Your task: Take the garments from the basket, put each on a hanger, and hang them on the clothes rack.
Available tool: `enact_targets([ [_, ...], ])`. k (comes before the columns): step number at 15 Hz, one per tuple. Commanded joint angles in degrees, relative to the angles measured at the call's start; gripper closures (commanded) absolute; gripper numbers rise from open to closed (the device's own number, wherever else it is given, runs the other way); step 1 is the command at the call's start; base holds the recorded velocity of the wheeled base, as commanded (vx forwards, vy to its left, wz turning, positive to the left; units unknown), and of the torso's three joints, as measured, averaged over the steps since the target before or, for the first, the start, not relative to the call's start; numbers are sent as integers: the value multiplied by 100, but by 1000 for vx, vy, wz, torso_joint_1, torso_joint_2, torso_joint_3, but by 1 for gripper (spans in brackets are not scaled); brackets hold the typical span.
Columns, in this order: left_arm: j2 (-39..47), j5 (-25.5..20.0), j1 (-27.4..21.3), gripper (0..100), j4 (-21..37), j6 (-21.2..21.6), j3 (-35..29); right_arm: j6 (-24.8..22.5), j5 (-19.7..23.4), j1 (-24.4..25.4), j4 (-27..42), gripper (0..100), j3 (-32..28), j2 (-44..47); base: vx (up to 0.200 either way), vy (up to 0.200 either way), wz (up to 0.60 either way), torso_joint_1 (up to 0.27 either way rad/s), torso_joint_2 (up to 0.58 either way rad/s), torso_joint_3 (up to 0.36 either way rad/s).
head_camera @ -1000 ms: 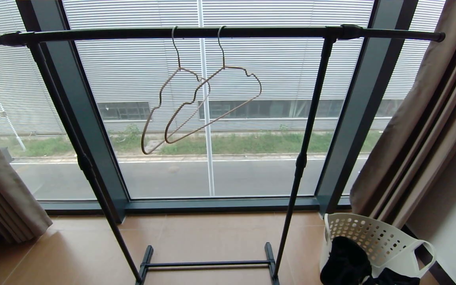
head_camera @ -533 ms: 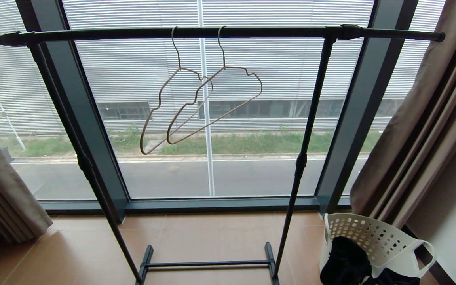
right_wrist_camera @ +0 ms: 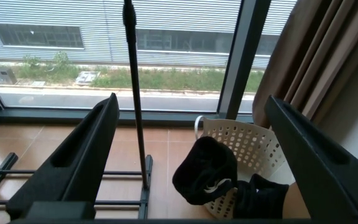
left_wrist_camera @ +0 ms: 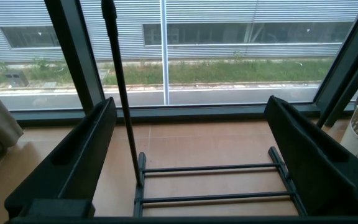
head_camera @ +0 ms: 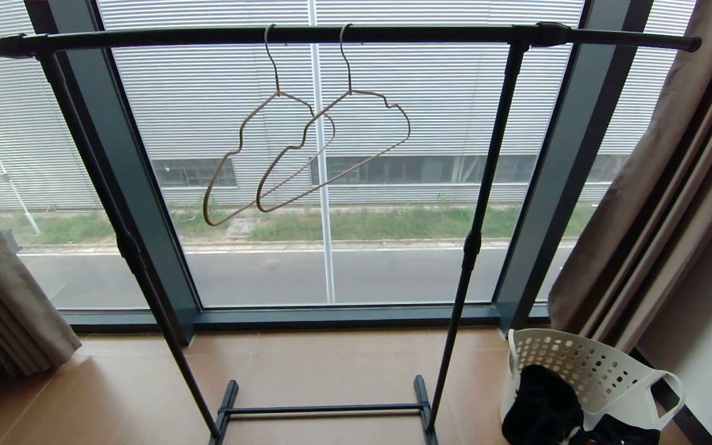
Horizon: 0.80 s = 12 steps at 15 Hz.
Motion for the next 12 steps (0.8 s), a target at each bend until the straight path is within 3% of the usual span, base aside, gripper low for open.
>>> enact_targets([
  [1, 0, 10, 2, 0, 1, -20, 1, 0, 1, 0, 0, 0, 2, 7, 0, 0, 0, -144, 442, 295],
  [8, 0, 63, 2, 0, 1, -11, 1, 0, 1, 0, 0, 0, 2, 7, 0, 0, 0, -120, 452, 325],
  [11, 0, 71, 2, 0, 1, -20, 1, -9, 1, 0, -9, 0, 2, 7, 0, 0, 0, -23, 124, 100],
  [12, 0, 63, 2, 0, 1, -20, 1, -9, 1, 0, -9, 0, 2, 7, 0, 0, -600, 2, 32, 36],
])
